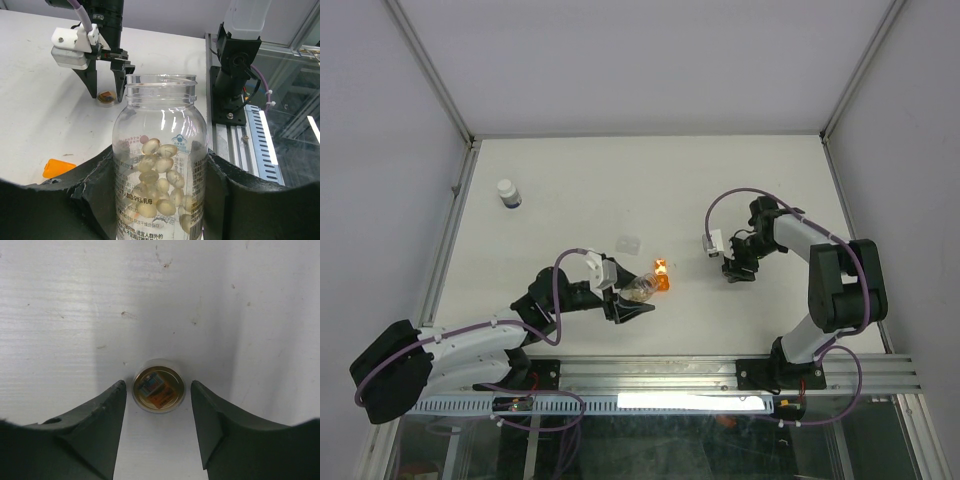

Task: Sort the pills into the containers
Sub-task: Screw the lid of the pill bottle onto the pill bottle.

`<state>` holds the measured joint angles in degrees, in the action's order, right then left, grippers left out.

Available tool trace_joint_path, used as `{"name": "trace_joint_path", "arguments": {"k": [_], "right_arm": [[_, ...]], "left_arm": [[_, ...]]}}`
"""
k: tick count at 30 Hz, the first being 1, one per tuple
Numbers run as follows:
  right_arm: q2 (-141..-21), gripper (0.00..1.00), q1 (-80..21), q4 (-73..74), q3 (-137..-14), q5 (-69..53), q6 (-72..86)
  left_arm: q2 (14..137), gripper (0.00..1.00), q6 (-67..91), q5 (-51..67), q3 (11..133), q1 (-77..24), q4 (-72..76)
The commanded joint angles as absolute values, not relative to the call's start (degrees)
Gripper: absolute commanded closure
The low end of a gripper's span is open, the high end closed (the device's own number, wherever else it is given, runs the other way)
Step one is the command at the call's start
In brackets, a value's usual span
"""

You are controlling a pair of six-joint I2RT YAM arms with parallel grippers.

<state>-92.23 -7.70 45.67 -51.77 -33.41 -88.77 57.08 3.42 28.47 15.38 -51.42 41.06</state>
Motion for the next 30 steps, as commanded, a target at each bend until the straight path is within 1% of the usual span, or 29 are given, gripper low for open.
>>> {"name": "trace_joint_path", "arguments": {"k": [1,6,11,13,15,16,18,23,30], "right_arm": [[-92.1,0.44,-8.2,44.1,-51.7,-32.5,-87.9],[-92.4,0.48,-8.7,43.7,-51.6,-32.2,-86.9],[-92.3,0.55,-9.1,43.2,-51.5,-31.6,-85.8],[-92.0,0.60,-9.1,43.2,-51.5,-31.8,-85.2],[-91.4,0.67,-9.1,43.4,-51.7,-32.1,-84.4],[-91.0,0.73,-9.1,43.7,-52.0,-32.5,-83.8],[-90.0,0.78,-9.2,44.3,-52.5,-33.5,-82.3],[-85.4,0.84,-9.1,47.7,-55.7,-41.2,-75.6],[-76.7,0.87,-9.1,52.1,-64.7,-55.9,-57.2]], "left_arm": [[55.9,1.00,2.6,28.0,15.1,-50.8,42.9],[55.3,1.00,2.7,28.0,14.9,-50.7,42.8],[54.6,1.00,3.0,27.9,14.5,-50.7,42.6],[54.4,1.00,3.3,27.9,14.5,-50.7,42.6],[54.3,1.00,3.6,28.1,14.5,-50.7,42.7],[54.2,1.00,3.7,28.2,14.5,-50.7,42.8],[54.1,1.00,4.0,28.5,14.6,-50.7,42.8],[54.1,1.00,5.3,30.5,15.5,-50.7,43.7],[56.1,1.00,7.6,34.9,19.2,-50.7,45.5]]}}
